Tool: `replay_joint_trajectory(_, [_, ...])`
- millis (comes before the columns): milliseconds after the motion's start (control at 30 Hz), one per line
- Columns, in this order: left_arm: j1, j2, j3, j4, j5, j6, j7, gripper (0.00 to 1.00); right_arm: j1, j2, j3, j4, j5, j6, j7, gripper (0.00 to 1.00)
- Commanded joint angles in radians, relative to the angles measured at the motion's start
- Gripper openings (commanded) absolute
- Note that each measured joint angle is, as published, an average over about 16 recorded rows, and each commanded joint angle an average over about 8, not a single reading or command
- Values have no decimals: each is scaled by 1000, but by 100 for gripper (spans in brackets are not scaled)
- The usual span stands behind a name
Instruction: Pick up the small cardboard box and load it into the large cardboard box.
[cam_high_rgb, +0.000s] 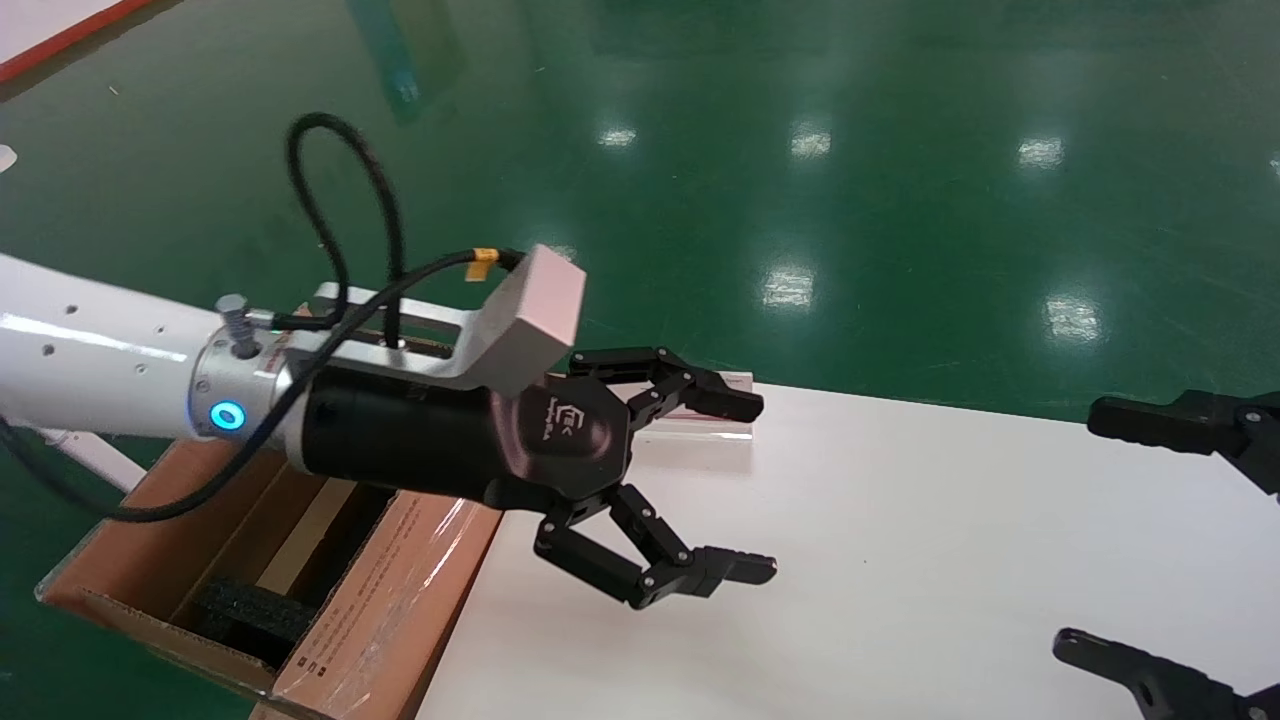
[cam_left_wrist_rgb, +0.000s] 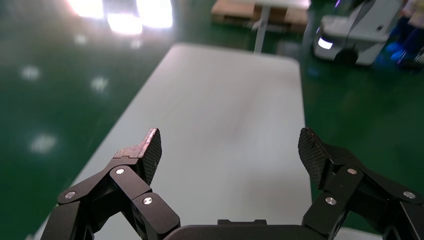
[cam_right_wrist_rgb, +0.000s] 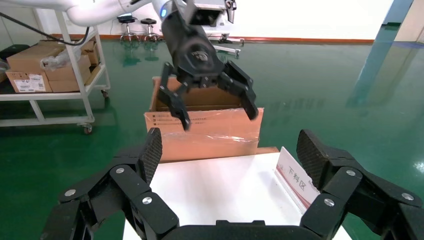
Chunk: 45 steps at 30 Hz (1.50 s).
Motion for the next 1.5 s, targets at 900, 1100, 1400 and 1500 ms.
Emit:
replay_joint_trajectory(900, [272,30,-344,13,-150,108,177,100,0,0,0,0,1,1,0,100])
replay_joint_trajectory(1100, [263,29,-332,12,-145,104,173,100,0,0,0,0,1,0,0,100])
replay_joint_trajectory(1400, [255,28,-323,12,-140,101,171,100,0,0,0,0,1,0,0,100])
replay_joint_trajectory(1500, [254,28,-321,12,-139,101,170,100,0,0,0,0,1,0,0,100])
